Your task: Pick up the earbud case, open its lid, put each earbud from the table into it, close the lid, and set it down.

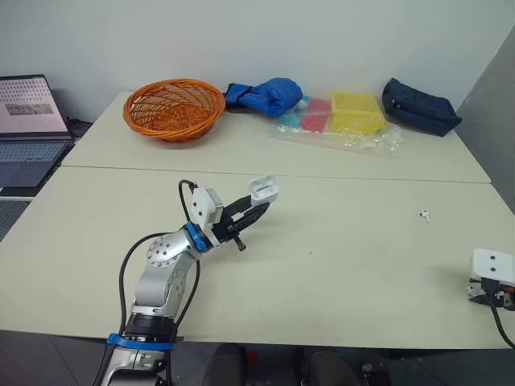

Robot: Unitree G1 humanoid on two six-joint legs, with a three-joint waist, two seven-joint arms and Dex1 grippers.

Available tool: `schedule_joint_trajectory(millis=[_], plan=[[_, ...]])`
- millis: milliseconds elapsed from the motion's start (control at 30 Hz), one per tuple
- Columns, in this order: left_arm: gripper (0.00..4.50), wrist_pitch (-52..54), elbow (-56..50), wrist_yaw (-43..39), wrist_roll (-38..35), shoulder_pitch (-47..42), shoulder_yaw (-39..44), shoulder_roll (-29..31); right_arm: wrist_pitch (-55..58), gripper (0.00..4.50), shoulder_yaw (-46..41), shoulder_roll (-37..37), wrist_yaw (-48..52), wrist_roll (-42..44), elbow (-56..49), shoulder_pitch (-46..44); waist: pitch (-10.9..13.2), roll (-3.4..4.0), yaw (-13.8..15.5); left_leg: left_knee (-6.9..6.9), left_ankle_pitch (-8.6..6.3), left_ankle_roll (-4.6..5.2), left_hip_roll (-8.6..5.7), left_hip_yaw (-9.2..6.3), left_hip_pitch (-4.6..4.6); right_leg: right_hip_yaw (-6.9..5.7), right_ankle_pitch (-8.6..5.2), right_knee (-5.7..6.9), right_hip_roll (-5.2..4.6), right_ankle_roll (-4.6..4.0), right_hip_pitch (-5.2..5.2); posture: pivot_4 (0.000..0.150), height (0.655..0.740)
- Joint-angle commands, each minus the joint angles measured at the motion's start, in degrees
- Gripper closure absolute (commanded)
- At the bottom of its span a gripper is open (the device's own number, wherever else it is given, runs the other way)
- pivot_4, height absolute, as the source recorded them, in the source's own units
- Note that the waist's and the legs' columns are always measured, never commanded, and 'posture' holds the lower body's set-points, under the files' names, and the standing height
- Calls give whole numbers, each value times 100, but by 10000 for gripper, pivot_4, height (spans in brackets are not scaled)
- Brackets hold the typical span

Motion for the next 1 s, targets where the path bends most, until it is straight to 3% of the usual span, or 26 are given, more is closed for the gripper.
schedule_joint_trajectory(millis=[33, 367, 467, 567, 867, 900, 1000], plan=[[37226, 8, -258, 52, -48, -43, -68, -31, 25, 24825, 131, 12, 24, -113, 96, -130, 0, 0, 0, 0, 0, 0, 0, 0, 0, 1, 0, 0, 0, 0, 0, 1500, 7400], [37226, 89, -362, 84, -82, -13, -74, 28, 345, 24825, 203, 100, 96, 26, 6, -209, 0, -1, -3, 3, 0, 0, 1, 4, 2, 5, 4, 0, 0, 5, 1, 1500, 7400], [37226, 118, -387, 109, -77, -23, -93, 17, 340, 30471, 282, 141, 78, -26, 42, -315, -1, -2, -3, 3, 0, 0, 1, 4, 2, 5, 4, 0, 0, 6, 1, 1500, 7400], [37226, 138, -398, 125, -76, -33, -92, 19, 332, 40553, 311, 149, 106, -35, 65, -334, -3, -5, -32, 5, 0, 0, 1, 10, 4, 12, 8, 0, 0, 8, 1, 1500, 7400], [37226, 174, -470, 155, -71, -10, -101, 20, 390, 40752, 302, 261, 203, 137, -27, -497, -13, -22, -70, 6, 0, 0, 3, 19, 13, 22, 12, 0, 0, 10, 5, 1500, 7400], [37226, 165, -471, 146, -74, -3, -96, 24, 531, 40752, 196, 285, 295, 333, -270, -491, -14, -22, -73, 5, 0, 0, 3, 21, 15, 23, 12, 0, 0, 9, 5, 1500, 7400], [37226, 34, -321, 91, -51, -22, -73, 7, 2443, 40752, -320, 902, 141, 1979, -1973, -1196, -12, -20, -116, -1, 0, 0, 12, 24, 28, 41, 14, 10, 10, 6, 3, 1500, 7400]])
